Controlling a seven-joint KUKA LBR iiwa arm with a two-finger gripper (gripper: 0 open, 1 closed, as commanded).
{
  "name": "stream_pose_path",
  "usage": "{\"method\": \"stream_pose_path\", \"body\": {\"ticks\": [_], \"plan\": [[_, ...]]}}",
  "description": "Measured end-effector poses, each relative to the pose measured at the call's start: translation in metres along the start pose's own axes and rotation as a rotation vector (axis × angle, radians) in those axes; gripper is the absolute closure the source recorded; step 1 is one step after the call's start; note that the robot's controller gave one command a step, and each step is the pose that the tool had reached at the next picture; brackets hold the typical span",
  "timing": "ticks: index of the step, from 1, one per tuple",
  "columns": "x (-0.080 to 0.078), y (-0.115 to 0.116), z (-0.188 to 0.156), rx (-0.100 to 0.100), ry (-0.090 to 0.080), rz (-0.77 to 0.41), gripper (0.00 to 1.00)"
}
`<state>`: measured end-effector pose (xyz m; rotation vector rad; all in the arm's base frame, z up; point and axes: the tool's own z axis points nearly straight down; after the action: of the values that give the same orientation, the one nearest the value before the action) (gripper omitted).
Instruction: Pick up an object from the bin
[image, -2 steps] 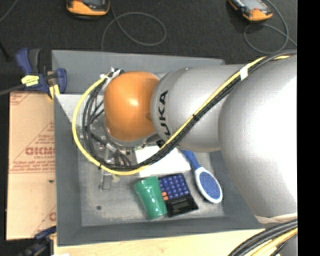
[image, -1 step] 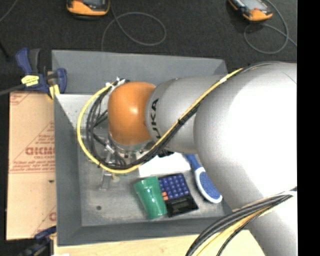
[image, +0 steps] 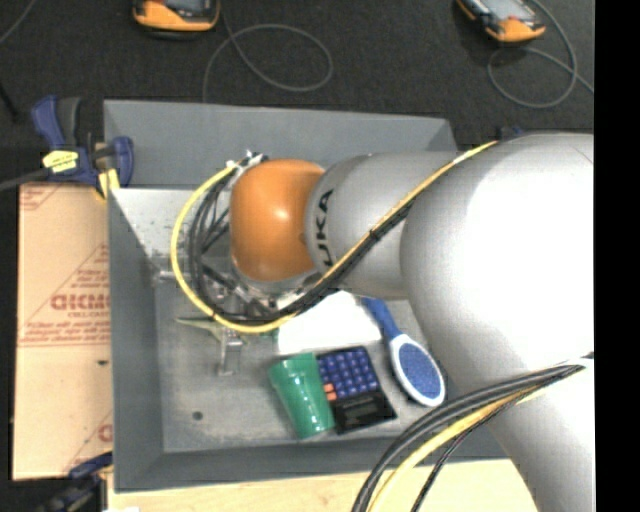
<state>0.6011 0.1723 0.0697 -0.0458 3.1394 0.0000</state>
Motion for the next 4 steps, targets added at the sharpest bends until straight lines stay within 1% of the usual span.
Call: {"method": "stream_pose_path", "body": {"ticks": [1,2,4], "plan": [[-0.006,-0.021,-0.001,-0.001,-0.001,-0.113,0.00],[-0.018,-0.041,-0.003,-0.003,-0.007,0.021,1.00],[-0.017,-0.041,-0.005,-0.002,-0.004,0.022,1.00]]}}
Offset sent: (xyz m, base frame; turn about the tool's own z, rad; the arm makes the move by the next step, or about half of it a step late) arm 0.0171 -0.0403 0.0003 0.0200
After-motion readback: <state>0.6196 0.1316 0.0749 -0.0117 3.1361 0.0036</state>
